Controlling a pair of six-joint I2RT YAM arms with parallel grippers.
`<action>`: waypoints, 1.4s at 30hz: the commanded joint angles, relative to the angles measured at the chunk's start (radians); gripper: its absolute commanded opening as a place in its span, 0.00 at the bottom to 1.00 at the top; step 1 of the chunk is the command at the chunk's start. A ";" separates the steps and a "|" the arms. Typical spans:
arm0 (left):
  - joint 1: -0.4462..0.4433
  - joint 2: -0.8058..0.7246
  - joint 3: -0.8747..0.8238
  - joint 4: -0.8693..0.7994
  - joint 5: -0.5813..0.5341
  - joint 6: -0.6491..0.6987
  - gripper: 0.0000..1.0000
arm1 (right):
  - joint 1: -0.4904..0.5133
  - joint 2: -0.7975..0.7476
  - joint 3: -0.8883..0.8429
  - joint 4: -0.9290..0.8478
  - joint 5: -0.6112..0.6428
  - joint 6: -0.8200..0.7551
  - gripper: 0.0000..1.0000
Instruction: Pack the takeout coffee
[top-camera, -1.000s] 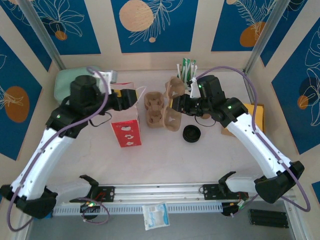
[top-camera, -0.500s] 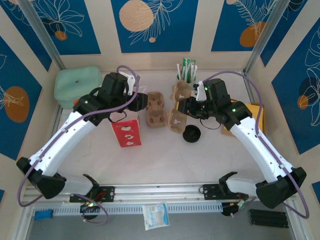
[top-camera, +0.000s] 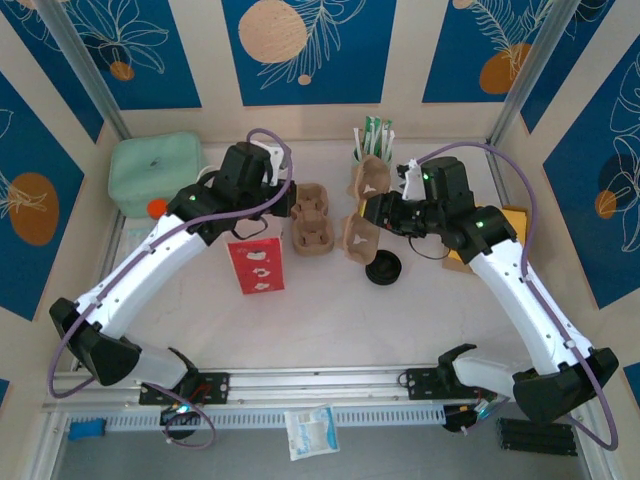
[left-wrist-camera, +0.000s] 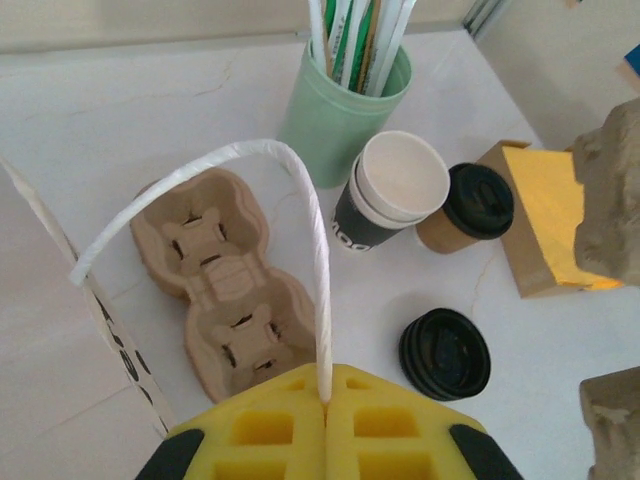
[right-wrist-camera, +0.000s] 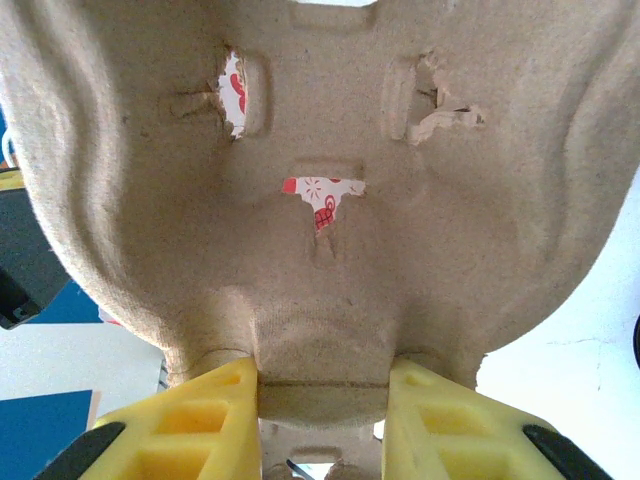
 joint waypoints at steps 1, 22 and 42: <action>-0.012 0.005 0.027 0.070 0.026 -0.050 0.00 | -0.007 -0.027 -0.009 0.001 -0.031 -0.018 0.29; -0.023 -0.008 -0.030 0.172 0.069 -0.125 0.36 | -0.006 -0.056 0.020 -0.022 -0.046 -0.012 0.29; -0.018 -0.188 0.093 -0.010 -0.035 -0.036 0.79 | 0.098 0.040 0.333 -0.145 -0.024 -0.081 0.29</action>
